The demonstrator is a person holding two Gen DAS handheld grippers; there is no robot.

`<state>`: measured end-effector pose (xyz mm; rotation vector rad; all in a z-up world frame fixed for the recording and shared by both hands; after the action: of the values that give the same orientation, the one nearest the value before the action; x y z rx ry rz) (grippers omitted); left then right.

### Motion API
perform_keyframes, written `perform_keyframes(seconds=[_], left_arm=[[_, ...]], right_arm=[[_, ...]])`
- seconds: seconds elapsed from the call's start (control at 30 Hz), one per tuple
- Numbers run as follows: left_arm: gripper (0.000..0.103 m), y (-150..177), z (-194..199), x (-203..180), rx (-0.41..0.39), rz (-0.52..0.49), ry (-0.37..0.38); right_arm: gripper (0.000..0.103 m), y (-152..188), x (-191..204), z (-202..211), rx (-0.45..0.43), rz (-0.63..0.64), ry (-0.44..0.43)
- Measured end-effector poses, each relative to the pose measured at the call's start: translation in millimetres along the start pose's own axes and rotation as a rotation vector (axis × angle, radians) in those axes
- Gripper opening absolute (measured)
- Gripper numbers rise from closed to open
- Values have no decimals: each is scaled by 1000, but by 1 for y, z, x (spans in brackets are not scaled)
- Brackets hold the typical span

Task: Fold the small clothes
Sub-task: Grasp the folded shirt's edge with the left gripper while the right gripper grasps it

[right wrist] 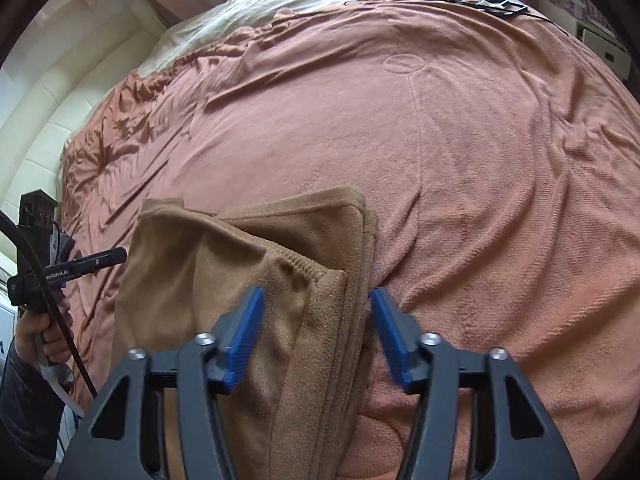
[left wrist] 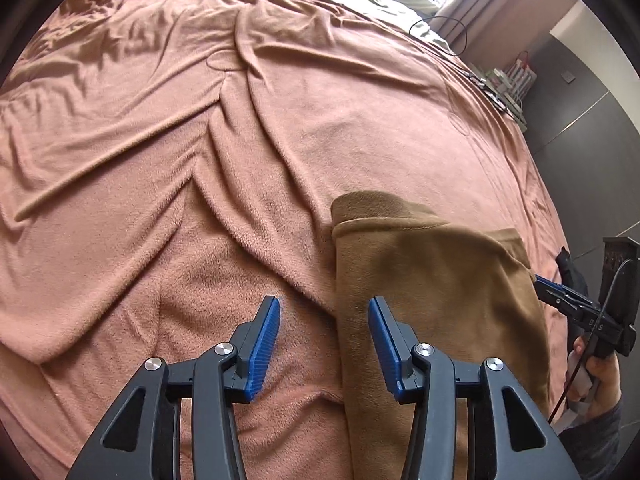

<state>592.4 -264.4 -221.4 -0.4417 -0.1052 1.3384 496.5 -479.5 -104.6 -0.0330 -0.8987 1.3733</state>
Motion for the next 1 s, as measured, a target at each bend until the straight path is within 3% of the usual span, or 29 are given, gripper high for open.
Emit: perform_keyframes(seconds=[0.1,0.13,0.17,0.47,0.5,0.6,0.63,0.67,0.87,1.0], left_arm=[[48,1,-8,-3,14,-11,4],[48,2,-11,-5,19,-15,10],[48,2,-13,-7,21,-18,11],[48,0,-10,-9,32,-17,44],[48,0,-9,-8,33,-10,56],[48,1,-9,-3,49,23,95],[48,2,-10,-2,56,32,113],[48,2,-11,-2,64,41,134],[46,5,-14,-10,108,73,242],[42,11,-21,-13,159,78,233]], right_arm=[[27,-3,-1,-16,22,8,65],[16,-4,-3,-17,20,8,92],[13,-5,-4,-17,18,0,96],[11,0,4,-11,10,-6,137],[12,0,4,-9,7,-15,125],[30,2,1,-4,17,-52,95],[45,4,3,-2,10,-66,57],[53,4,4,0,4,-73,23],[53,11,-15,-1,13,-182,-105],[53,16,-25,-11,44,-237,-218]])
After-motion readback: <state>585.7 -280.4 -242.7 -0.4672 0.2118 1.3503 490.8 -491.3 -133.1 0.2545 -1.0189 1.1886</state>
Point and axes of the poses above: each gripper's, at about its wrist camera, not at the fingertips, and z roughly against the way its jaws point, x to its left, y to its underside, the point moved 6 cm from there along -z, roughly the way its jaws point, and after that the axes turned 13 degrees about -y, right-handed, at the moved point
